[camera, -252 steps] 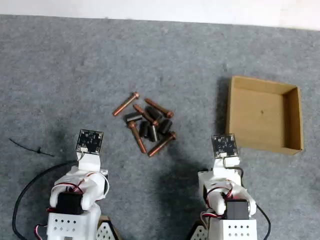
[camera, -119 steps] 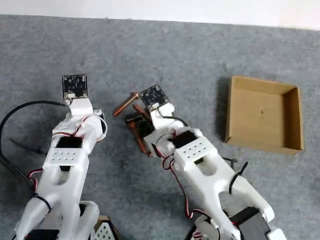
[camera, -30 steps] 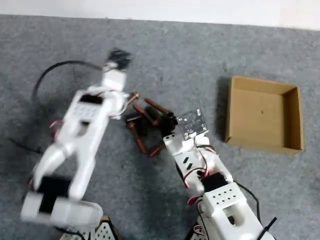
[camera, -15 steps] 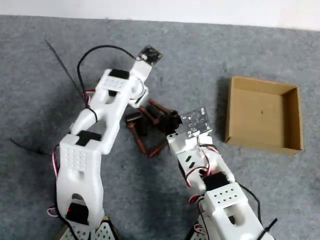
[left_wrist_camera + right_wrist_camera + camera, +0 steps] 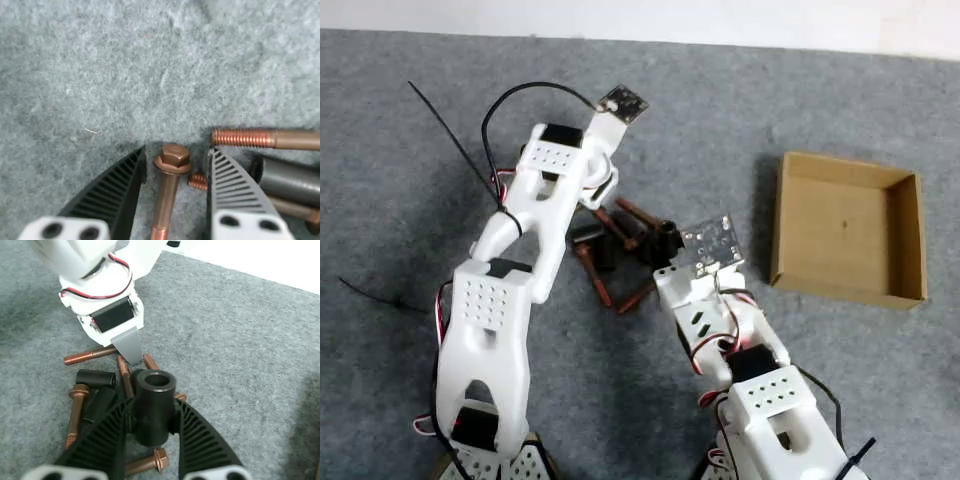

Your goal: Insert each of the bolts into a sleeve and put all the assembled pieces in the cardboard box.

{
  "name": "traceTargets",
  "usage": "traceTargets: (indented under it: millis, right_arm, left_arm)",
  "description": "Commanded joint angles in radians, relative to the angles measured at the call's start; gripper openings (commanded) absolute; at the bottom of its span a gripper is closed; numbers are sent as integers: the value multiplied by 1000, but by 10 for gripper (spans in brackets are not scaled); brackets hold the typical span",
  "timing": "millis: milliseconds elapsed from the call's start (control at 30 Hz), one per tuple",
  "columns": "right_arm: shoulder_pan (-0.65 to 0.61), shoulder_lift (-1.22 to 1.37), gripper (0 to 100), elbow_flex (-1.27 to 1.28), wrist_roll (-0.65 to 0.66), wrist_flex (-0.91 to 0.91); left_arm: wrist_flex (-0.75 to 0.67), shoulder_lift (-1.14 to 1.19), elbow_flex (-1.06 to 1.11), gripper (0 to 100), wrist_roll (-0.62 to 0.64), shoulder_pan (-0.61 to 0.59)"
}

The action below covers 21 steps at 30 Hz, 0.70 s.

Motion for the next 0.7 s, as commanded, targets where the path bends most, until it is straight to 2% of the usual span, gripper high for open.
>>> traceTargets:
  millis: [0,400,500,667]
  right_arm:
    - [10,-31,3,-10,11,-27]
    - [12,-31,3,-10,12,-25]
    - [12,-31,3,-10,12,-25]
    - [12,-31,3,-10,12,-25]
  left_arm:
    - [3,10,-22,185,-5,-2]
    - [6,15,-27,189,-3,-56]
    - [28,13,-30,189,0,-102]
    - [52,16,-48,189,51,-139]
